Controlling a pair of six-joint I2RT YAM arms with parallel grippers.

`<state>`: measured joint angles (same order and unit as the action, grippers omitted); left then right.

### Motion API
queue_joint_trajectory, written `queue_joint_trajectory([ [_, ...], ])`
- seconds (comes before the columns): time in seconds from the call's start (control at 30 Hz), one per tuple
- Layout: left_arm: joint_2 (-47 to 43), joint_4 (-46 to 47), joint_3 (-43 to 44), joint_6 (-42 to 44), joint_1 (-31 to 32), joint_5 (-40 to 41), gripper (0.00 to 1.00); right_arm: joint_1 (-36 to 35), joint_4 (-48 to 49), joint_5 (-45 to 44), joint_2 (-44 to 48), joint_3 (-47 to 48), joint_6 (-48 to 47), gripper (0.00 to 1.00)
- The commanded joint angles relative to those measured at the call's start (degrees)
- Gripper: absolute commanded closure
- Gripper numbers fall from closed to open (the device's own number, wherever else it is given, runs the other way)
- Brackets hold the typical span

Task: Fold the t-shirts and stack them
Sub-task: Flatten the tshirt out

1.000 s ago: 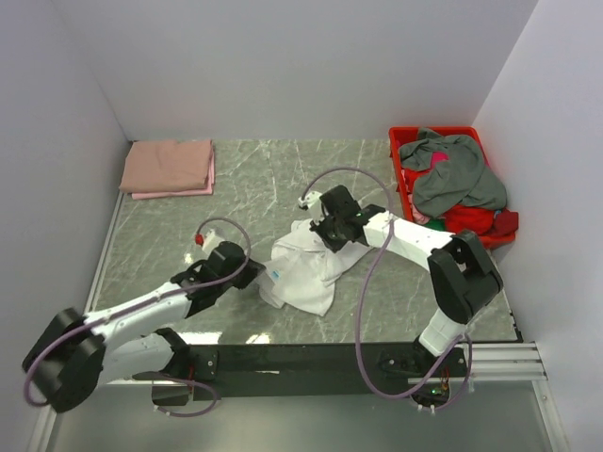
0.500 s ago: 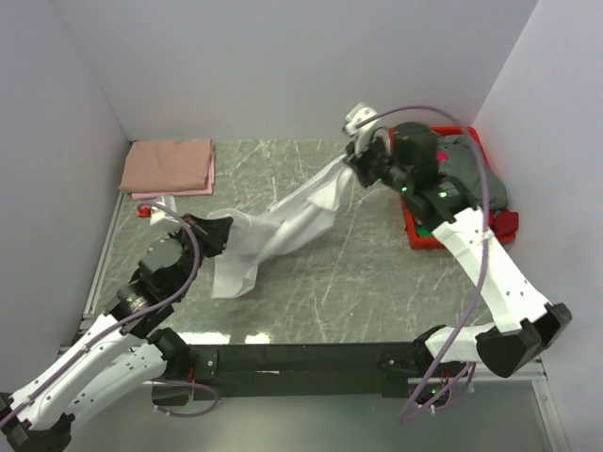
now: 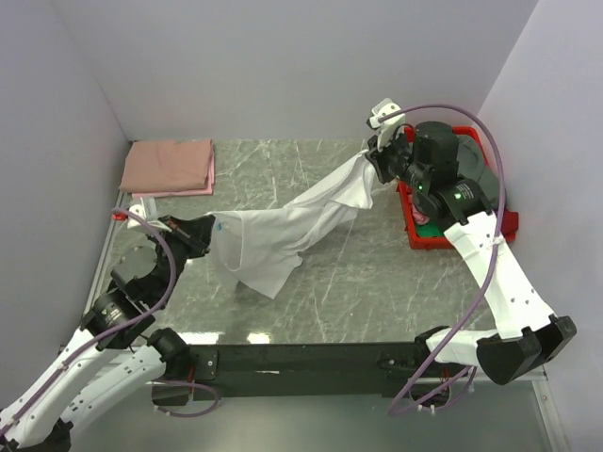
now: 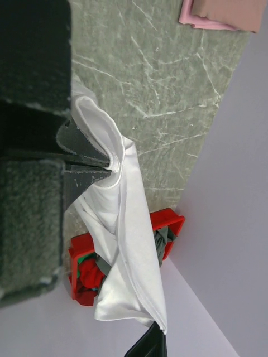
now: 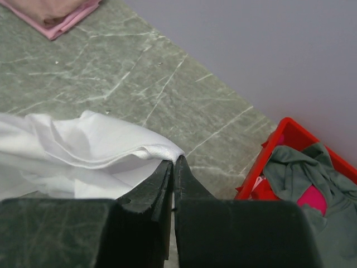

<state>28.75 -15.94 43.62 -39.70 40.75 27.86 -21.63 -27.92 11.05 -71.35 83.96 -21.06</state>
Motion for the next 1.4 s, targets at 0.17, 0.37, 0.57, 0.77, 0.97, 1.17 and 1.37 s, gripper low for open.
queue_joint_trajectory([
  [0.17, -0.54, 0.65, -7.75, -5.73, 0.2, 1.58, 0.99, 0.62, 8.5, -7.79, -7.56, 2.77, 2.25, 1.0],
  [0.37, 8.21, 4.16, -12.41, -12.23, -0.41, 9.92, 0.99, 0.53, 9.03, -6.57, -22.06, 10.67, 5.84, 1.0],
  [0.57, 24.73, 11.62, -10.13, -11.02, -13.11, 2.77, 0.99, 0.8, 6.65, -7.62, -32.09, 15.97, 6.56, 1.0],
  [0.77, 41.8, 20.16, -3.99, -5.48, -23.34, -7.28, 0.99, 2.29, 9.37, -8.06, -30.25, 10.62, 6.21, 1.0],
  [0.97, 52.36, 24.02, 3.58, 0.67, -24.49, -17.57, 0.99, 5.1, 10.87, -10.95, -28.93, 6.84, 6.55, 1.0],
  [1.17, 55.79, 21.93, 10.95, 4.98, -24.67, -15.47, 0.92, 7.74, 13.68, -15.44, -27.79, 2.35, 6.47, 1.0],
  [1.37, 55.19, 8.66, 19.4, 7.97, -23.88, -10.29, 0.29, 8.36, 12.28, -11.22, -28.84, 1.21, 5.77, 0.79],
])
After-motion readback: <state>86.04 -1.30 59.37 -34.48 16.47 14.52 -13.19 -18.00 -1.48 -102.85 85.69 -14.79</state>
